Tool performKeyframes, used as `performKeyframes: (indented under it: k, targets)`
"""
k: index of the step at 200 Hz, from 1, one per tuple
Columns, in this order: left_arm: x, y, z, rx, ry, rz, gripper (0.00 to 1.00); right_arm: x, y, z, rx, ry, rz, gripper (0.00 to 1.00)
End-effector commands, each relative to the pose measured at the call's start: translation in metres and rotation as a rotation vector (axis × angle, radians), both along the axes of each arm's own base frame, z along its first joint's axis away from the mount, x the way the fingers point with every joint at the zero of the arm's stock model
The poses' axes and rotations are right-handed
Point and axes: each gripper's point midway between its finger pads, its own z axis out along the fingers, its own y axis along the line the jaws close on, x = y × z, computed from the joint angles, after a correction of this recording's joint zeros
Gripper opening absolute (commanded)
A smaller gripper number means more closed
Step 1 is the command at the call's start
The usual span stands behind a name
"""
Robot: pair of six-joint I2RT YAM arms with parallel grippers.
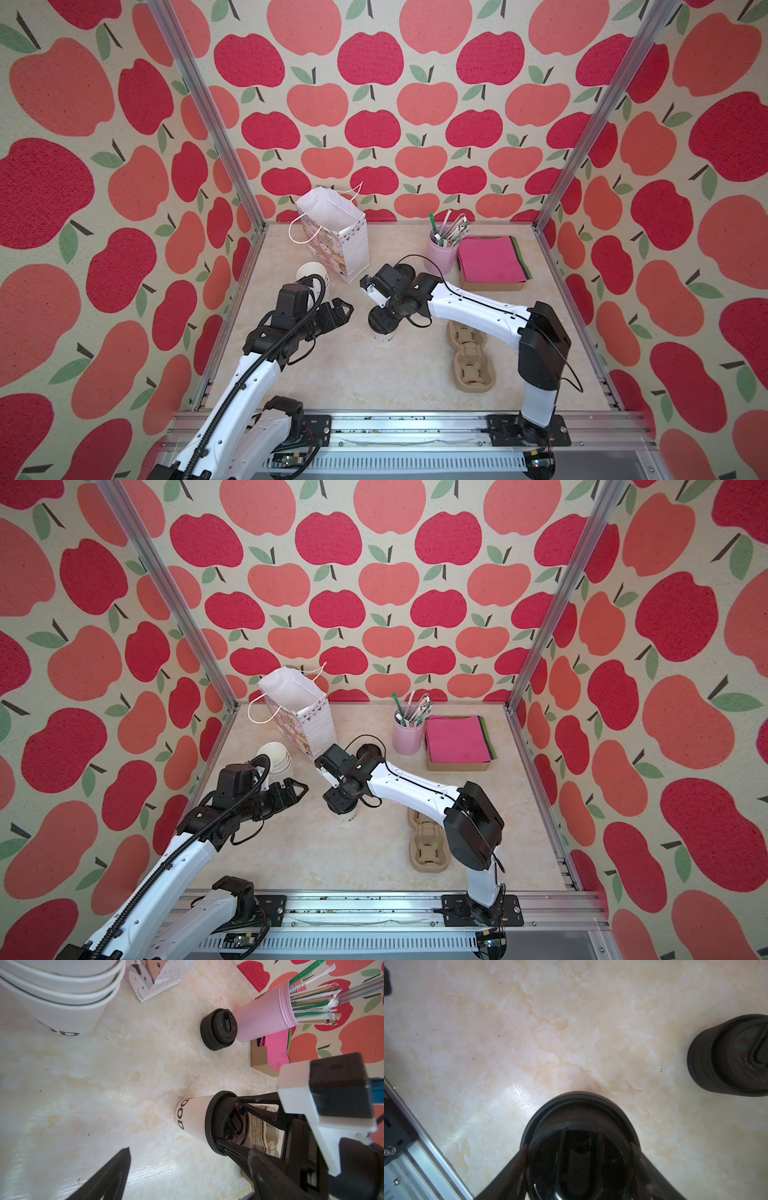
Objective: Pack a coffee takeout order
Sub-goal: Close the lid on the coffee cup.
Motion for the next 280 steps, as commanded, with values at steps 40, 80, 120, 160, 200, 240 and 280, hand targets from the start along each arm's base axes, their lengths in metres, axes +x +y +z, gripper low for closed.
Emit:
performKeyframes:
  k: [40,80,120,160,200,240,280]
  targets:
    - [0.009,-0.027,-0.007,-0.147,0.028,-0.076,0.81,-0.056,-0.056,-0.083,-0.324,0.251,0.025,0.69]
    - [0.017,-0.043,-0.014,-0.216,0.058,-0.128,0.77,-0.053,-0.051,-0.075,-0.292,0.231,0.049,0.69]
    - [0.022,-0.052,-0.027,-0.244,0.104,-0.161,0.75,-0.053,-0.049,-0.074,-0.283,0.228,0.059,0.71]
    - [0.023,-0.058,-0.041,-0.240,0.151,-0.177,0.73,-0.053,-0.046,-0.071,-0.269,0.221,0.064,0.71]
    - [0.021,-0.066,-0.048,-0.244,0.176,-0.204,0.70,-0.052,-0.043,-0.070,-0.258,0.216,0.067,0.72]
    - [0.016,-0.066,-0.057,-0.221,0.208,-0.211,0.69,-0.051,-0.041,-0.069,-0.255,0.208,0.068,0.73]
    - [0.006,-0.061,-0.070,-0.132,0.257,-0.217,0.66,-0.050,-0.039,-0.065,-0.246,0.199,0.069,0.73]
